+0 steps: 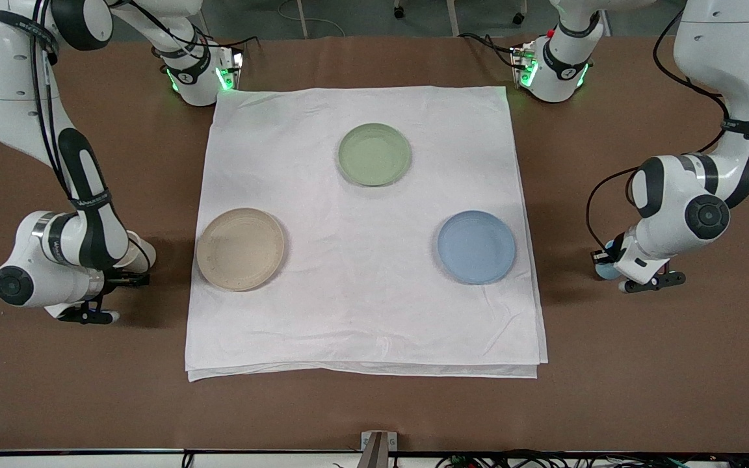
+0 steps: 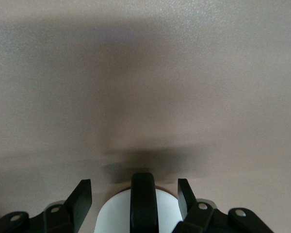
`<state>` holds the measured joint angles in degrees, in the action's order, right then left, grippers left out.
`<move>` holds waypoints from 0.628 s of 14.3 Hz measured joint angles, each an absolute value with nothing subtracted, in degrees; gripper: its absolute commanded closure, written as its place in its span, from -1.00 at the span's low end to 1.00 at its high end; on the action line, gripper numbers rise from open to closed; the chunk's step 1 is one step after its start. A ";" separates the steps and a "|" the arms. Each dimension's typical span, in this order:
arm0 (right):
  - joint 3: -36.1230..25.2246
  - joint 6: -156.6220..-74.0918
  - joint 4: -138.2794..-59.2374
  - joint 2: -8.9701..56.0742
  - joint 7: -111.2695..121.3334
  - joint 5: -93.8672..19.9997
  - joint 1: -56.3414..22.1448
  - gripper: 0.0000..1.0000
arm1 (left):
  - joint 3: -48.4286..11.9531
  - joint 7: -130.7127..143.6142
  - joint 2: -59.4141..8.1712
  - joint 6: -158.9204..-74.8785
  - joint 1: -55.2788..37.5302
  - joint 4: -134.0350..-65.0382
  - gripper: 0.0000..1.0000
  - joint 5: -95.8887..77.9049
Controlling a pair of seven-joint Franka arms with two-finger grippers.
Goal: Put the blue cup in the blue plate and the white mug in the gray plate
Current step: 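Lift the blue cup with the left gripper and carry it over the blue plate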
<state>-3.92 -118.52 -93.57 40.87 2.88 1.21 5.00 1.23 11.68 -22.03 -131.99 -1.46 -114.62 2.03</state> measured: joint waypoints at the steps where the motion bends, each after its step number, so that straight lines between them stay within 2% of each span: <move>1: -3.92 -118.45 -93.57 40.87 2.93 1.21 5.00 -0.23 | 1.06 13.79 -21.03 -129.18 -2.68 -113.59 0.99 2.03; 4: -3.93 -118.41 -93.57 40.85 2.94 1.21 5.01 0.26 | -1.30 24.78 -18.40 -123.38 -8.25 -111.33 0.99 2.03; 5: -3.94 -118.41 -93.57 40.84 2.94 1.21 5.00 0.60 | -3.09 29.23 -18.07 -122.95 -9.84 -110.98 0.99 2.03; 6: -3.95 -118.41 -93.56 40.82 2.94 1.21 5.01 0.80 | -5.17 33.76 -18.11 -122.87 -11.27 -110.64 0.99 2.03; 7: -3.95 -118.41 -93.54 40.77 3.12 1.21 5.01 0.93 | -7.08 37.72 -18.43 -122.87 -12.44 -110.29 0.98 2.03; 9: -3.95 -118.41 -93.49 40.67 5.31 1.21 5.04 0.99 | -9.66 43.37 -20.09 -122.87 -14.52 -109.15 0.98 2.03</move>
<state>-3.95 -118.41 -93.49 40.67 5.31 1.21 5.04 -9.66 43.37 -20.09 -122.87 -14.52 -109.15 2.03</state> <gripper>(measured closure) 0.815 0.956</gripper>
